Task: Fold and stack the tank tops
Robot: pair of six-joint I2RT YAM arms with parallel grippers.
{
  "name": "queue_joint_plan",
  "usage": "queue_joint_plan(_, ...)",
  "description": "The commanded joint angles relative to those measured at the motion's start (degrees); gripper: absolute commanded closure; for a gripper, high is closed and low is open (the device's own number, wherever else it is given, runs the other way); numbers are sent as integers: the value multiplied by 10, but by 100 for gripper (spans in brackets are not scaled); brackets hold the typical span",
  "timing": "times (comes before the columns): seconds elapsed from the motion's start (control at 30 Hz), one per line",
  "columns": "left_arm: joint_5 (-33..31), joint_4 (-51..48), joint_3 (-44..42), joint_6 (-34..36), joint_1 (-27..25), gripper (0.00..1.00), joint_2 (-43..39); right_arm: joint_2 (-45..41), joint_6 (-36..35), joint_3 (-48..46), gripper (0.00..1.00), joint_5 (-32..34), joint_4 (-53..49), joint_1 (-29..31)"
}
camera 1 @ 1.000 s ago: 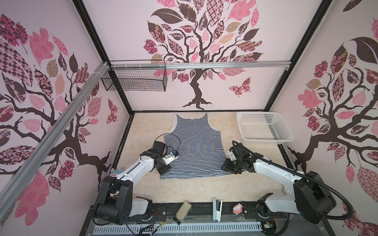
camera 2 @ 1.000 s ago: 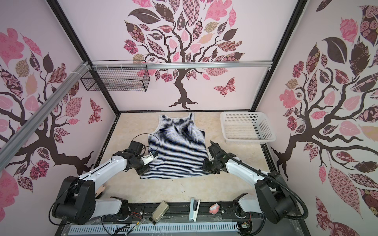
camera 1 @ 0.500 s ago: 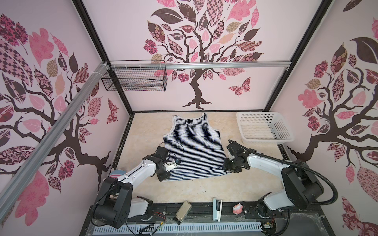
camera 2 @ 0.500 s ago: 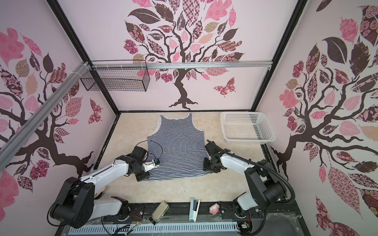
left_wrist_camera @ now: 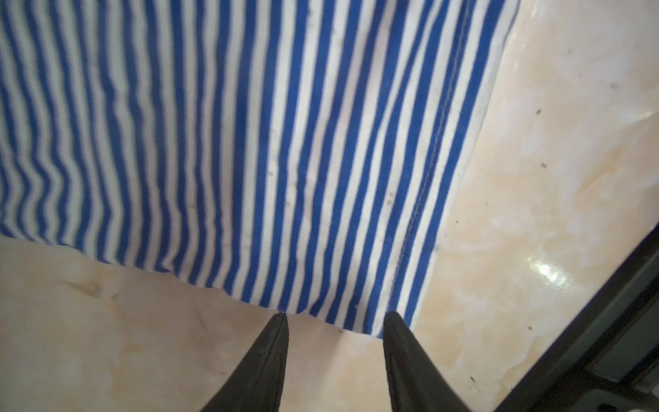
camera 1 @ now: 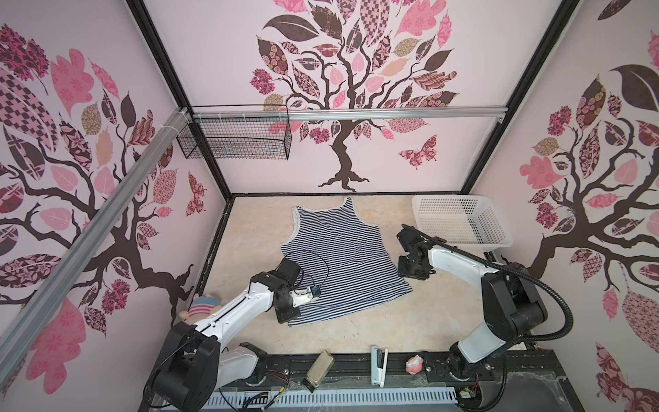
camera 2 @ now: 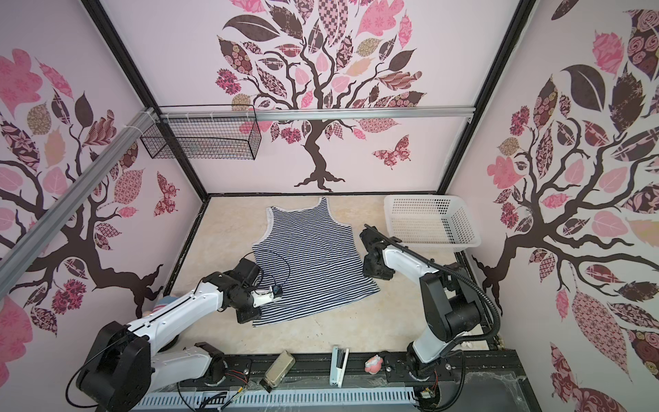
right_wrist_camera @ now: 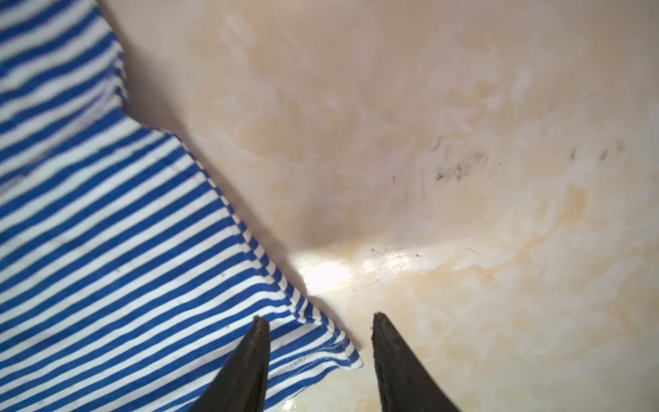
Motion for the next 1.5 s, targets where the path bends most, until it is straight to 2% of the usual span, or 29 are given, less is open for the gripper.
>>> queue_joint_plan(0.0,25,83,61,-24,37,52,26,-35,-2,19,48,-21,-19,10)
queue_joint_plan(0.13,32,129,185,-88,85,52,145,-45,20,16,47,-61,-7,52)
queue_joint_plan(0.23,11,167,266,-120,90,52,232,-39,45,-1,47,-70,5,89)
queue_joint_plan(0.37,-16,204,395,-146,93,52,358,-58,73,-56,47,-93,44,97)
queue_joint_plan(0.6,-43,165,674,-171,103,53,577,-77,82,-93,47,-85,53,96)
queue_joint_plan(0.77,-63,77,859,-168,103,53,706,-47,83,-85,47,-87,53,96)
queue_joint_plan(0.9,-84,80,873,-150,104,53,739,-34,81,-82,47,-86,63,96)
queue_joint_plan(1.13,-95,87,850,-140,119,53,740,5,57,-72,46,-84,55,83)
queue_joint_plan(1.37,-121,59,847,-130,149,53,748,24,12,-53,46,-88,45,30)
queue_joint_plan(1.47,-120,60,820,-130,166,53,737,44,-9,-22,47,-81,37,23)
